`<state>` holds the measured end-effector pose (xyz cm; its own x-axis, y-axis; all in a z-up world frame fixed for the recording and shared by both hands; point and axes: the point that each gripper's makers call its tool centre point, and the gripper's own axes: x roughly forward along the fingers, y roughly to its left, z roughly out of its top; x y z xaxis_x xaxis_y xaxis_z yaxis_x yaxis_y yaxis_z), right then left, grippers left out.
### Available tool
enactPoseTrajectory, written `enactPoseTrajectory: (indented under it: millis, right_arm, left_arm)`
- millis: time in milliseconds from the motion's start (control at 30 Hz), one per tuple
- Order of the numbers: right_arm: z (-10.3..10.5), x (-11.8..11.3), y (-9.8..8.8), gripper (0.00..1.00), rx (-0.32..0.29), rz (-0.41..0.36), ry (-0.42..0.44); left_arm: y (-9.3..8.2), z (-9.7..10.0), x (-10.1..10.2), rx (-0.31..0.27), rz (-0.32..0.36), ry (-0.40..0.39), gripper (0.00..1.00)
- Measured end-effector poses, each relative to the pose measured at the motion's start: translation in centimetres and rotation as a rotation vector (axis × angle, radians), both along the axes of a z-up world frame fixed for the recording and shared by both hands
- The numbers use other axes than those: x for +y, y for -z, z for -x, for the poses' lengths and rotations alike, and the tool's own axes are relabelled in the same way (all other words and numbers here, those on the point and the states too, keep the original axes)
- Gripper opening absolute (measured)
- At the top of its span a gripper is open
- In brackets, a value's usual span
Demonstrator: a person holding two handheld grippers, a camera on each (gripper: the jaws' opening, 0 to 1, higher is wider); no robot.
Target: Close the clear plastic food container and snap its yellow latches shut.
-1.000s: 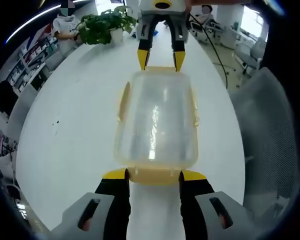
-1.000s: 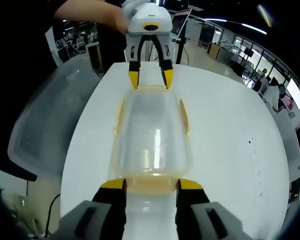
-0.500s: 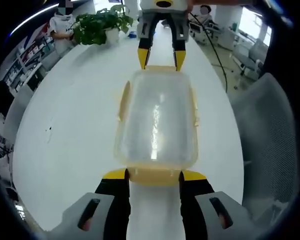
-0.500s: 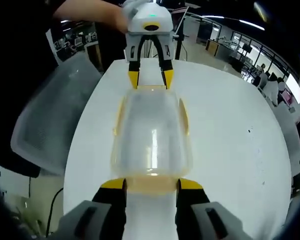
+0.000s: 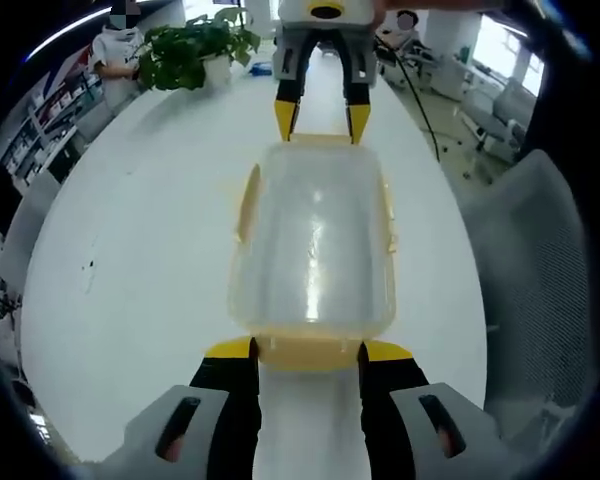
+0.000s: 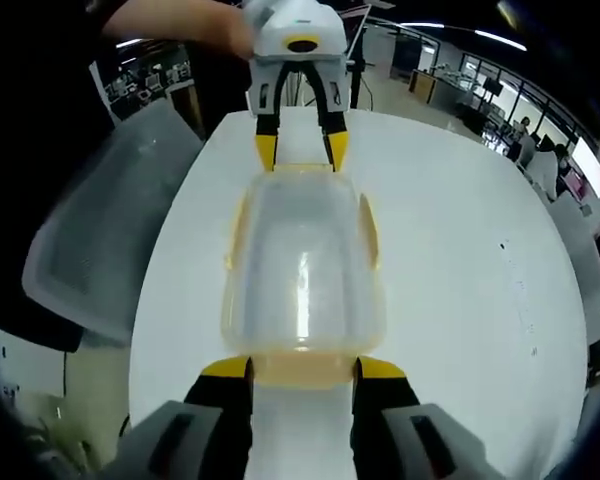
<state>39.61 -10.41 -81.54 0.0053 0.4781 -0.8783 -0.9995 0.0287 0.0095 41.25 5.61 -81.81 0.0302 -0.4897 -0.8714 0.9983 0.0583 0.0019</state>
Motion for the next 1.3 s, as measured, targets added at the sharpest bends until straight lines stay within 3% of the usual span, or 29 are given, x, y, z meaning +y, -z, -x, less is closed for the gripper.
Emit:
enactPoseTrajectory:
  millis: [433,667,1300]
  right_arm:
    - [0.4,-0.3,0.5,0.35,0.018,-0.004,0.010]
    - [0.5,-0.9,0.3,0.35,0.005,-0.011,0.013]
    - [0.5,-1.2,1.2,0.36,0.002,0.010,0.010]
  left_arm:
    - [0.2,0.3,-0.2,0.012,-0.002,0.007,0.35]
    - [-0.7,0.4,-0.7,-0.011,0.018,0.012,0.35]
    - [0.5,0.4,-1.1,-0.005,0.014,0.012,0.36]
